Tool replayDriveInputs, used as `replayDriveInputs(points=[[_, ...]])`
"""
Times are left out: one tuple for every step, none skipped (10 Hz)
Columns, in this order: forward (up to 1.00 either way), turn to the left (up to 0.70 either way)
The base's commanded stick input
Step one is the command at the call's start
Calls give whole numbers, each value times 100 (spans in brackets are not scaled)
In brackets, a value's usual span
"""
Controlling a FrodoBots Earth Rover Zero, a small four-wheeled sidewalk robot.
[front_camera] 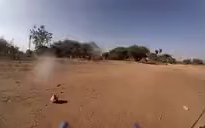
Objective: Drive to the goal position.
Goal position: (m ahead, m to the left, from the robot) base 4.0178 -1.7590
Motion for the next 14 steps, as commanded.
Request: replayDriveInputs(points=[[70,0],[70,0],[70,0],[70,0],[70,-2],[70,-14],[70,-26],[70,0],[70,0],[70,0],[70,0],[70,0],[70,0],[70,0]])
